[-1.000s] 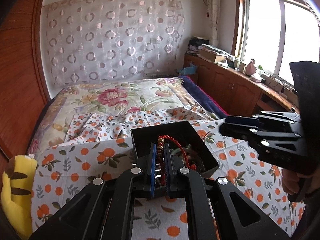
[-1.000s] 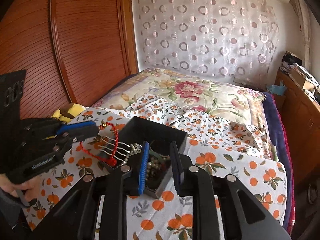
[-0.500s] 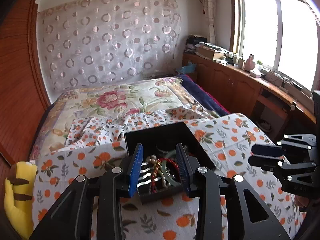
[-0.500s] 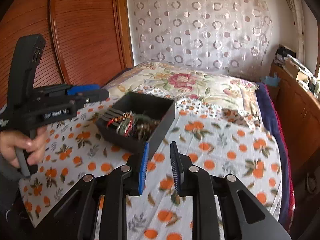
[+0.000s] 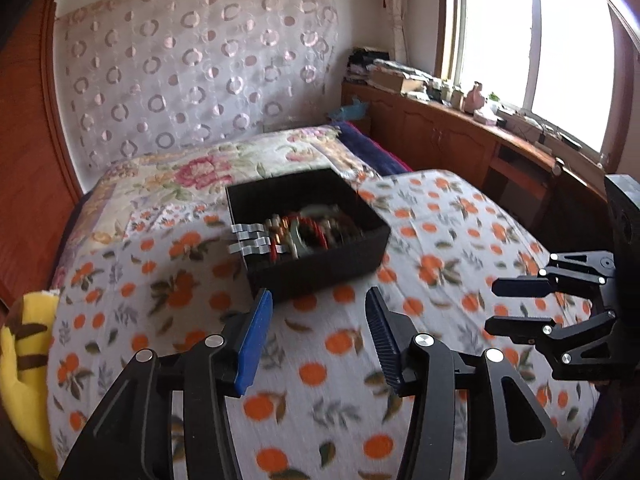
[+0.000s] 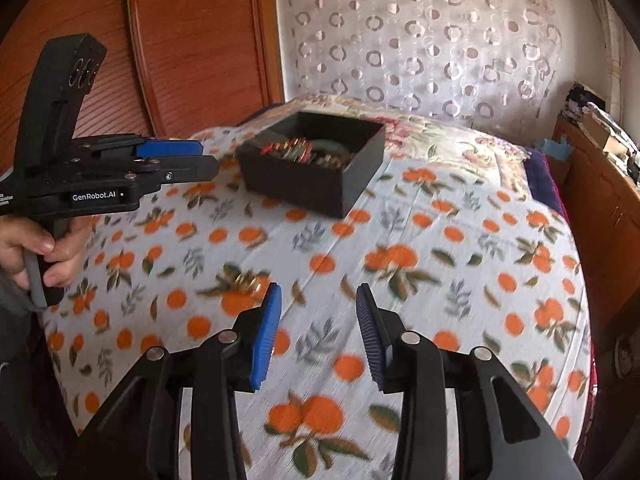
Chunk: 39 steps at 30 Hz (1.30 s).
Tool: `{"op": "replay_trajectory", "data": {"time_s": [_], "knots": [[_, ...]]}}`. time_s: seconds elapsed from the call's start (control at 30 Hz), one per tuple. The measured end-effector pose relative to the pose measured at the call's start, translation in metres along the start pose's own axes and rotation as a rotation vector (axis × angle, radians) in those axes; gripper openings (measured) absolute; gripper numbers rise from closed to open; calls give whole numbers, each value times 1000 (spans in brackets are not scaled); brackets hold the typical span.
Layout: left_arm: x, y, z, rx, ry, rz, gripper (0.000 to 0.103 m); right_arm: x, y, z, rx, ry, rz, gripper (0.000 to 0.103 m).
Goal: Organize jewelry
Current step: 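Grasp the gold ring with the left gripper while the right gripper grasps the silver flower earring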
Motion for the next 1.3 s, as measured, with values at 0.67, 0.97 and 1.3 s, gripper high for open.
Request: {"op": "replay_trajectory", "data": {"time_s": [0.67,0.97,1.3], "knots": [[-28,48,-17,123,68,-37,46,32,35,-14,107,-53,84,16],[-54,58,-29,164,117,-77,46,13,27,1,69,-17,48,16],[-66,61,-36,175,141,-110,31,7,23,6,50,-11,37,16]]}}
Point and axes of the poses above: each gripper's, at about its wrist camera, not at the fingertips, and z roughly against the way its jaws point, x to its left, y to its underside, the point moved 8 cm from there along -z, roughly the way its jaws point, and after that the axes turned 13 degrees about -x, right-handed, at the moved point
